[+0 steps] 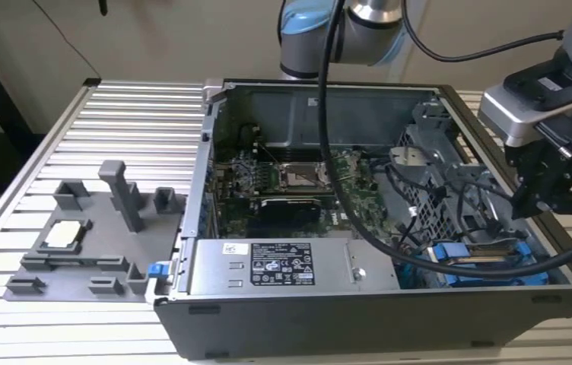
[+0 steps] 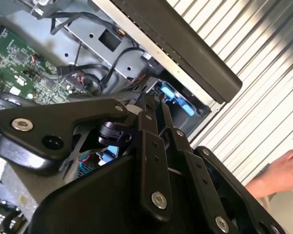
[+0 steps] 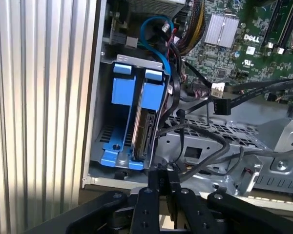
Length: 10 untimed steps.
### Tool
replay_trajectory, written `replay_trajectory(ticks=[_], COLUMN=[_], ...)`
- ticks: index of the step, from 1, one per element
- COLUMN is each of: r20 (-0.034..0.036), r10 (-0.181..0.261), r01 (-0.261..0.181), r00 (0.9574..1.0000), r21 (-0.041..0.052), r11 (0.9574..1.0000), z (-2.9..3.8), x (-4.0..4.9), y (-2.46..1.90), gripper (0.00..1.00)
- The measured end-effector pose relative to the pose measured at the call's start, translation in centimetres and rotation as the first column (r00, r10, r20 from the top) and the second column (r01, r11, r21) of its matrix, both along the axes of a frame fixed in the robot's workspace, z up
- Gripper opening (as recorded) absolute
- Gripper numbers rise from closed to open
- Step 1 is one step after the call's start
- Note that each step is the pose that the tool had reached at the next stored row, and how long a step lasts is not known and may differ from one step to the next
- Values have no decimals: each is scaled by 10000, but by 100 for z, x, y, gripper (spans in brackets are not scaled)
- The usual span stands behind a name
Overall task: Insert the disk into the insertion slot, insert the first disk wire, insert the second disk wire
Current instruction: 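Insert the first disk wire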
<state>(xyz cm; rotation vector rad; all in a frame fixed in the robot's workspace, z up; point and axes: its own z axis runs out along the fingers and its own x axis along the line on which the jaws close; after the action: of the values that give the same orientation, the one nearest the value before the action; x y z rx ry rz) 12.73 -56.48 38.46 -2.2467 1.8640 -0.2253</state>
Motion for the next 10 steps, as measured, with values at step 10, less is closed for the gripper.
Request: replay_trajectory(ticks=[10], r20=[-753], r10=[-56], r01=[22], r00=[9971], r21=[-457], r11=[9990], z=[-21], x=[54], y=[7], gripper=[19])
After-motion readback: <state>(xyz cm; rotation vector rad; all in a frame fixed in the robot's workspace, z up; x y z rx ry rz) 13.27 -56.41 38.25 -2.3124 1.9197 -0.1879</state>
